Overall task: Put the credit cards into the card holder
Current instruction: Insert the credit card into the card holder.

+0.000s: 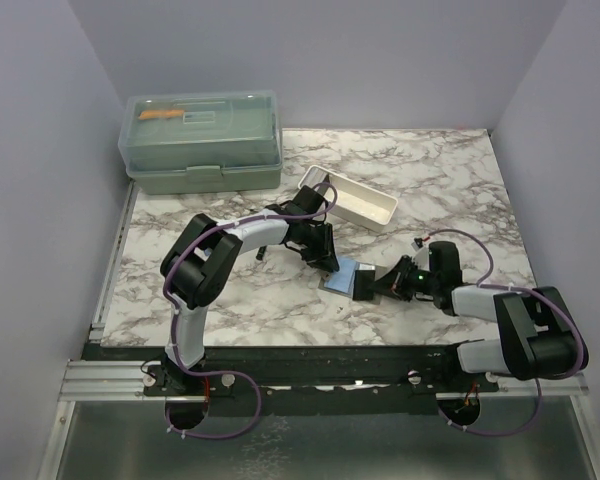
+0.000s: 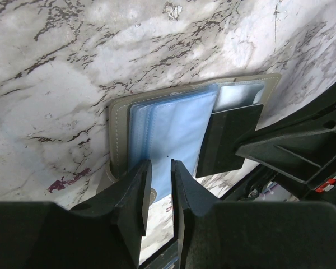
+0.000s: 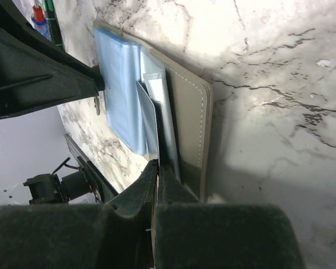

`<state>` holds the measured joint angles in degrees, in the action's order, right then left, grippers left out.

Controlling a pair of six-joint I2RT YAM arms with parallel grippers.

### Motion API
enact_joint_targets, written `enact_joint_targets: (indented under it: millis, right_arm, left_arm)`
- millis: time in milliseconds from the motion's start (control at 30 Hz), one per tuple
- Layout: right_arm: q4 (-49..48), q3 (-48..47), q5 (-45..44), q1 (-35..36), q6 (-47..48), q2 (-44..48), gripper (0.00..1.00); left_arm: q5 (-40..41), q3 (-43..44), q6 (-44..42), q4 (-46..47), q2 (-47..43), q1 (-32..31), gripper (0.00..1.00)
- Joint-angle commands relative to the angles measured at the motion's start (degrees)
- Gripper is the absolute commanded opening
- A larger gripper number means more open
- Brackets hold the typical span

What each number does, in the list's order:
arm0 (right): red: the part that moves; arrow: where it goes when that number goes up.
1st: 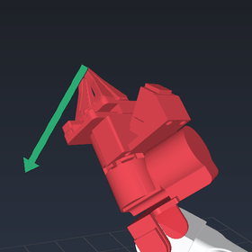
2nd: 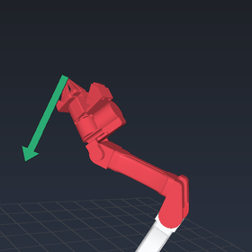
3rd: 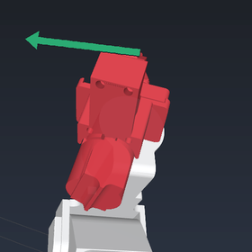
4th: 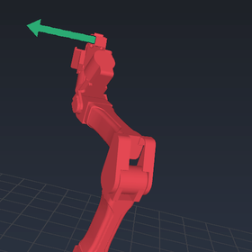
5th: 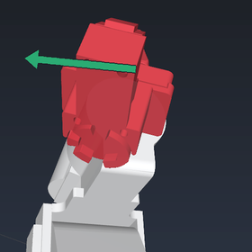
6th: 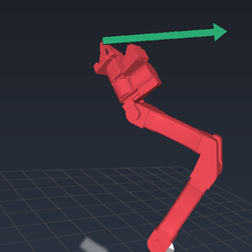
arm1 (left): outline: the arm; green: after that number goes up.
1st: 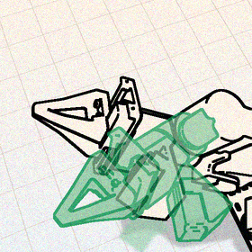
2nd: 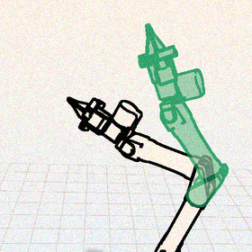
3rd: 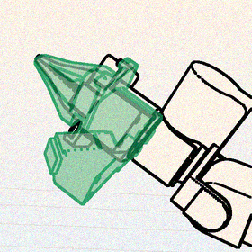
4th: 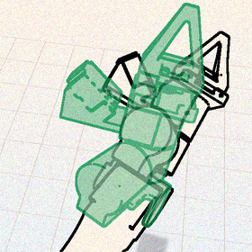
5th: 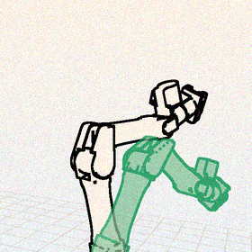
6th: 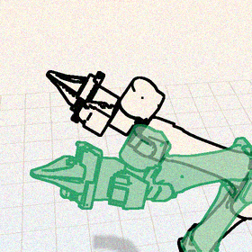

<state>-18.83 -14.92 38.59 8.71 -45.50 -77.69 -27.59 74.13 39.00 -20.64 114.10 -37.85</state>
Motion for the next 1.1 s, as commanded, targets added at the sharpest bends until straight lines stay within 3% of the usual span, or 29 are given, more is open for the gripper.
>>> enact_joint_targets:
  millis: [0, 200, 433, 633, 767, 900, 1067]
  right_arm:
    - [2.1, 1.1, -1.6, -0.4, 0.6, -1.0, 0.0]
    - [-4.7, 1.1, 2.4, -0.4, 0.6, -5.9, 0.0]
    - [-21.3, 5.2, 6.6, -0.5, -3.2, -7.5, 0.0]
    - [-27.1, 5.6, 9.3, -0.9, -3.3, -10.2, 0.0]
    - [-26.2, 4.4, 9.7, -0.9, -2.2, -10.2, 0.14]
    - [-25.9, 2.6, 9.5, -0.9, -2.0, -12.3, 0.2]
    - [-25.5, 1.6, 9.3, -0.9, -1.9, -14.6, 0.08]
  left_arm:
    - [4.9, -2.1, -1.6, -2.2, 1.5, 0.6, 0.28]
    - [4.4, -1.9, -1.6, -2.2, 1.8, 0.6, 0.27]
    - [4.5, -2.0, -1.7, -2.2, 2.3, 0.6, 0.27]
    - [4.4, -1.9, -1.7, -2.3, 2.7, 0.6, 0.27]
    - [4.2, -1.9, -1.7, -2.3, 2.9, 0.6, 0.27]
    - [3.5, -1.8, -1.5, -2.2, 3.2, 0.6, 0.27]
    - [3.6, -1.9, -1.6, -2.2, 3.1, 0.6, 0.27]
